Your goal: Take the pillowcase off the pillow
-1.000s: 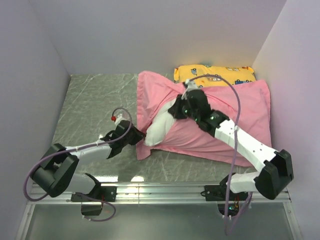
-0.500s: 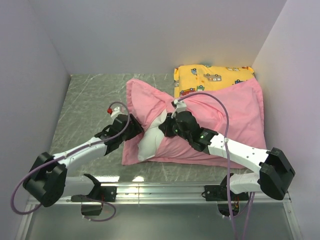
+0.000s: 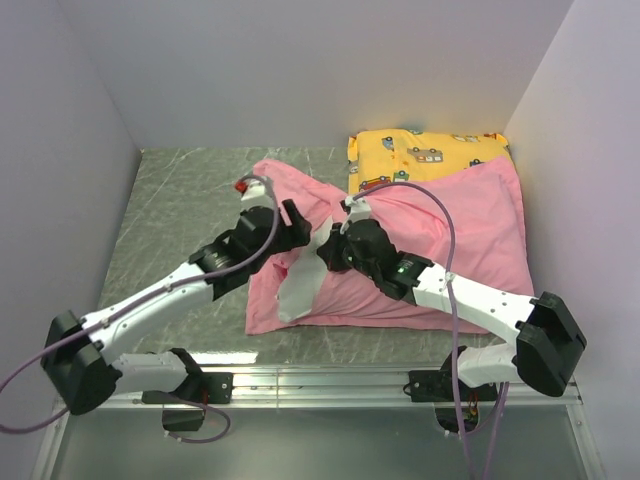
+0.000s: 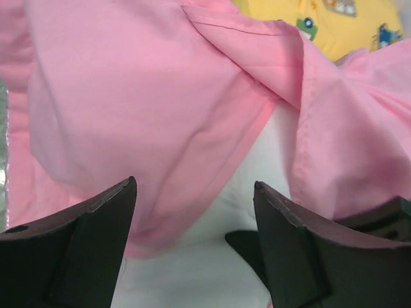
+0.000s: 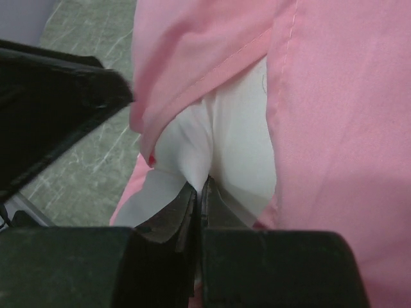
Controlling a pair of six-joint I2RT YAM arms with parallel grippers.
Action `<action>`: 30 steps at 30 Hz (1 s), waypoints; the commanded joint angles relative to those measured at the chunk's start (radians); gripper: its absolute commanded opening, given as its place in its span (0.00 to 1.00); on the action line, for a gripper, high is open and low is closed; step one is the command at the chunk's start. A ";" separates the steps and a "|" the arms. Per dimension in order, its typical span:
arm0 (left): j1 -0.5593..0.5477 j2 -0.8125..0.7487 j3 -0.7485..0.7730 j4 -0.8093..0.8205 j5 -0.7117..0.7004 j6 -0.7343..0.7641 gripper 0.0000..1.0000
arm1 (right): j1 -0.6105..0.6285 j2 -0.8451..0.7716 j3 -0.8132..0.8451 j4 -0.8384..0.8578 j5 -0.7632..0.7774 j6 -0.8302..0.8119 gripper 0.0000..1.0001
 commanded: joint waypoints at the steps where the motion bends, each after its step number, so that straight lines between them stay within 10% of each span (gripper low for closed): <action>1: -0.011 0.120 0.111 -0.072 -0.033 0.107 0.80 | 0.004 0.010 0.033 -0.054 0.021 -0.014 0.00; 9: -0.015 0.278 0.167 -0.107 -0.131 0.113 0.77 | 0.006 -0.040 0.002 -0.067 0.044 -0.009 0.00; 22: 0.153 0.321 0.150 -0.041 -0.225 0.046 0.00 | 0.004 -0.214 -0.084 -0.150 0.105 0.008 0.00; 30: 0.311 0.392 0.136 0.048 -0.150 0.013 0.01 | 0.003 -0.402 -0.119 -0.204 0.124 0.017 0.00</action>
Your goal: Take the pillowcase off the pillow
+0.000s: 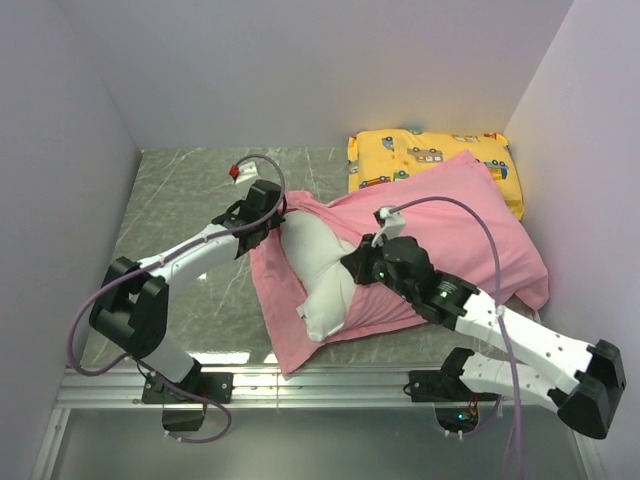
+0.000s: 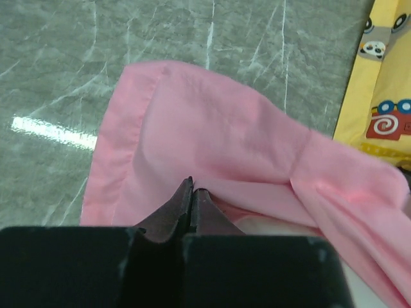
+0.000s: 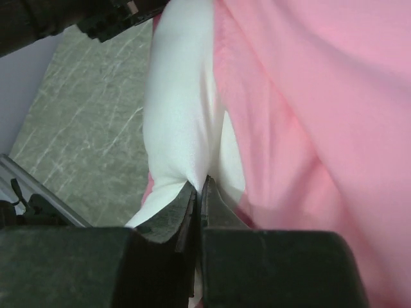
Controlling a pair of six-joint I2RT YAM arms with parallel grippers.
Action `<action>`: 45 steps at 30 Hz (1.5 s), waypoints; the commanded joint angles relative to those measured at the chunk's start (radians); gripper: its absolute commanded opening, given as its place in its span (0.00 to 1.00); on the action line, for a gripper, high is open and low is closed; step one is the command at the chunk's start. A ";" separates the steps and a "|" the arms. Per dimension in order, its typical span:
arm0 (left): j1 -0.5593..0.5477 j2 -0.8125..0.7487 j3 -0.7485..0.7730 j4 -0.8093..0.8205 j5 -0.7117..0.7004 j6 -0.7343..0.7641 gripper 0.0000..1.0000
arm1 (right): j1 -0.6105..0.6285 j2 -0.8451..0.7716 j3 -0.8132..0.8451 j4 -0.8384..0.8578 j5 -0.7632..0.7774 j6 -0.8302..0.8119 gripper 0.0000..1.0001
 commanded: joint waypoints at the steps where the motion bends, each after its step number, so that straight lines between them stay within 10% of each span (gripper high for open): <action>1: 0.111 0.031 -0.042 0.086 -0.030 -0.016 0.01 | -0.014 -0.124 -0.012 -0.064 0.074 0.008 0.00; 11: 0.206 0.141 -0.143 0.501 0.420 -0.059 0.01 | -0.057 -0.230 0.112 -0.080 -0.090 -0.001 0.00; 17: 0.169 0.288 -0.005 0.672 0.774 -0.144 0.21 | -0.060 -0.093 0.153 0.129 -0.404 0.022 0.00; 21: 0.169 0.246 0.018 0.642 0.744 -0.171 0.65 | -0.065 -0.042 0.178 0.152 -0.430 0.026 0.00; 24: 0.184 0.168 0.027 0.555 0.690 -0.140 0.78 | -0.086 -0.041 0.161 0.182 -0.428 0.029 0.00; 32: 0.264 0.012 0.091 0.324 0.575 -0.099 0.99 | -0.149 -0.018 0.101 0.256 -0.448 0.079 0.00; 45: 0.279 -0.282 0.042 0.034 0.458 -0.094 0.99 | -0.194 0.204 0.273 0.367 -0.483 0.154 0.00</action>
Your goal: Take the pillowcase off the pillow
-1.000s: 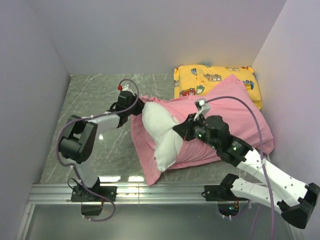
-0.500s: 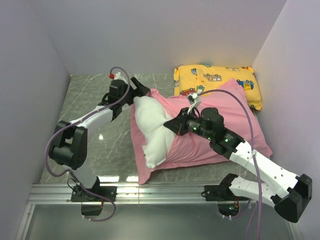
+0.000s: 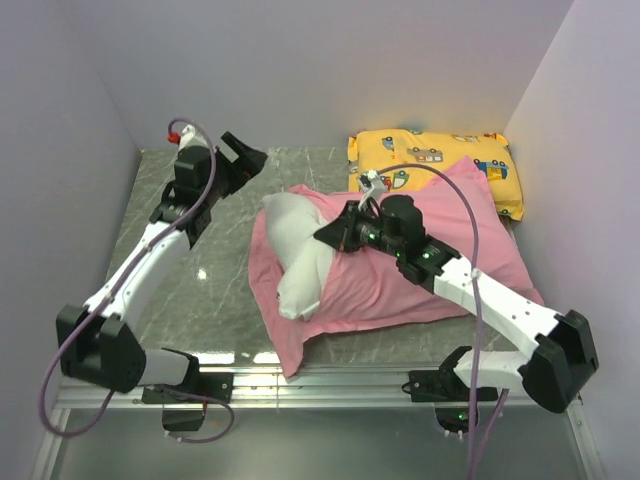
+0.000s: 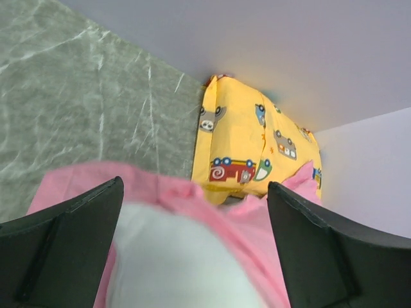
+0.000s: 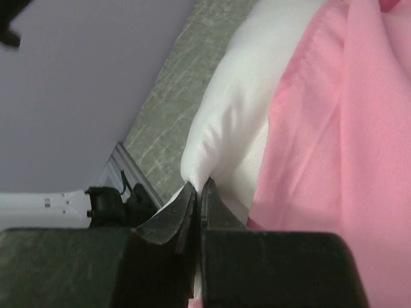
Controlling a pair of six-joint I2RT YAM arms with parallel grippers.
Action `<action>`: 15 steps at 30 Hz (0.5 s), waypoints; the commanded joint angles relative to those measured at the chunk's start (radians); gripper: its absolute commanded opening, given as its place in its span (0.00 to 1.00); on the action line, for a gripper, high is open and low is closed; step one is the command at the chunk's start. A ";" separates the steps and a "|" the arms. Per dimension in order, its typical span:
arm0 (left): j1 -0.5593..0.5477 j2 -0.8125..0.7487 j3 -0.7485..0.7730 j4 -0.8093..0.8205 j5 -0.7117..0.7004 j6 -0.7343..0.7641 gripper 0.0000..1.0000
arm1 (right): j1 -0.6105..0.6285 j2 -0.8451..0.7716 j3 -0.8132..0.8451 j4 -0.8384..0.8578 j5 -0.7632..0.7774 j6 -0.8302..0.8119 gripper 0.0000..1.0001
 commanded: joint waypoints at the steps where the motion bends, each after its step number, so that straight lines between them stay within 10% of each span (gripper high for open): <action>1: -0.024 -0.140 -0.115 -0.096 -0.038 -0.006 0.99 | -0.013 0.065 0.156 0.170 0.001 0.043 0.00; 15: -0.243 -0.461 -0.481 -0.060 0.034 -0.029 0.99 | -0.017 0.326 0.406 0.147 -0.005 0.041 0.00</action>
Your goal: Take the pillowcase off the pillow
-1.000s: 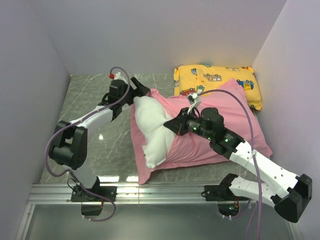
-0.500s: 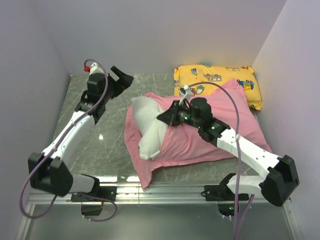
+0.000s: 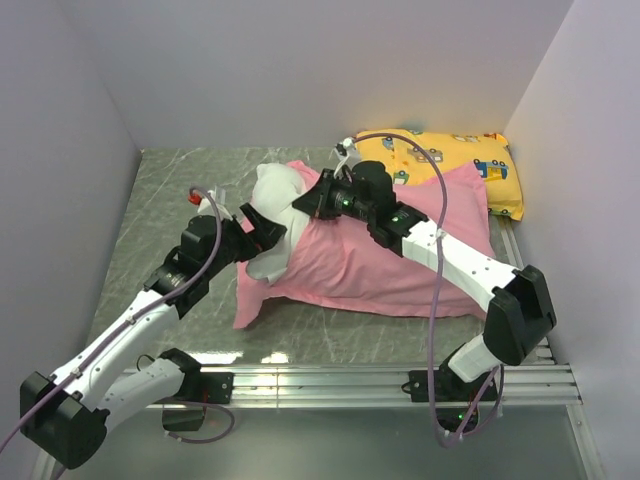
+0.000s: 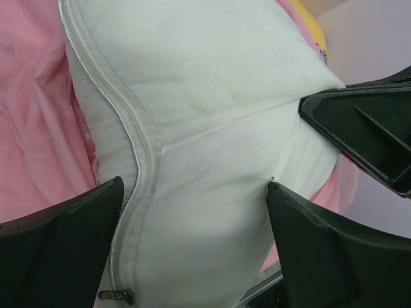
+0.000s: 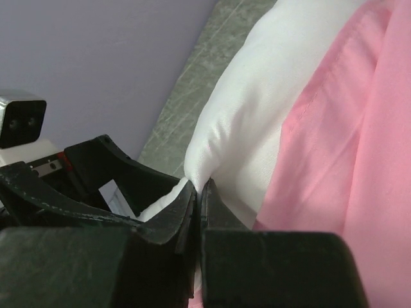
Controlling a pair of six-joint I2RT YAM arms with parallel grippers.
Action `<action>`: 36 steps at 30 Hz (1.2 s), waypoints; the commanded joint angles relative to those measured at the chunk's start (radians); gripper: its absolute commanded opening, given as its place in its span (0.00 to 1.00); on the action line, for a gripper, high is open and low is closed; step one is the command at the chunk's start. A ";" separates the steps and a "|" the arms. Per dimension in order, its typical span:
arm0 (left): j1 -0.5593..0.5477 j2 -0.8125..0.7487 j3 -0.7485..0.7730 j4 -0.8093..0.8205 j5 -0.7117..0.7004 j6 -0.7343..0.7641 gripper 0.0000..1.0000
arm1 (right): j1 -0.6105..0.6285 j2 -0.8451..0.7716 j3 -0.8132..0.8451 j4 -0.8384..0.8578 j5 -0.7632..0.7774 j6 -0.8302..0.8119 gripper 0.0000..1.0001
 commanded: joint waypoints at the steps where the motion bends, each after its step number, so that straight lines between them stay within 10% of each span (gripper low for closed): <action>1: -0.006 -0.008 -0.030 0.035 0.043 -0.004 0.99 | -0.001 0.005 0.073 0.135 -0.021 0.027 0.00; 10: -0.006 0.173 -0.035 0.234 0.155 -0.012 0.98 | 0.031 0.044 0.088 0.114 -0.055 0.016 0.00; 14: -0.005 0.270 -0.004 0.270 0.180 -0.019 0.37 | 0.041 0.059 0.116 0.029 -0.071 -0.044 0.00; 15: -0.005 0.275 0.013 0.253 0.154 -0.022 0.01 | 0.041 0.067 0.143 -0.001 -0.065 -0.061 0.00; 17: -0.002 0.275 0.027 0.235 0.116 -0.038 0.00 | 0.041 0.062 0.166 -0.103 -0.033 -0.117 0.02; 25: 0.018 0.158 0.004 0.165 -0.088 -0.122 0.00 | 0.039 -0.199 0.117 -0.381 0.261 -0.248 0.62; 36: 0.020 0.097 0.051 0.159 -0.079 -0.099 0.00 | 0.059 -0.367 -0.177 -0.438 0.419 -0.211 0.52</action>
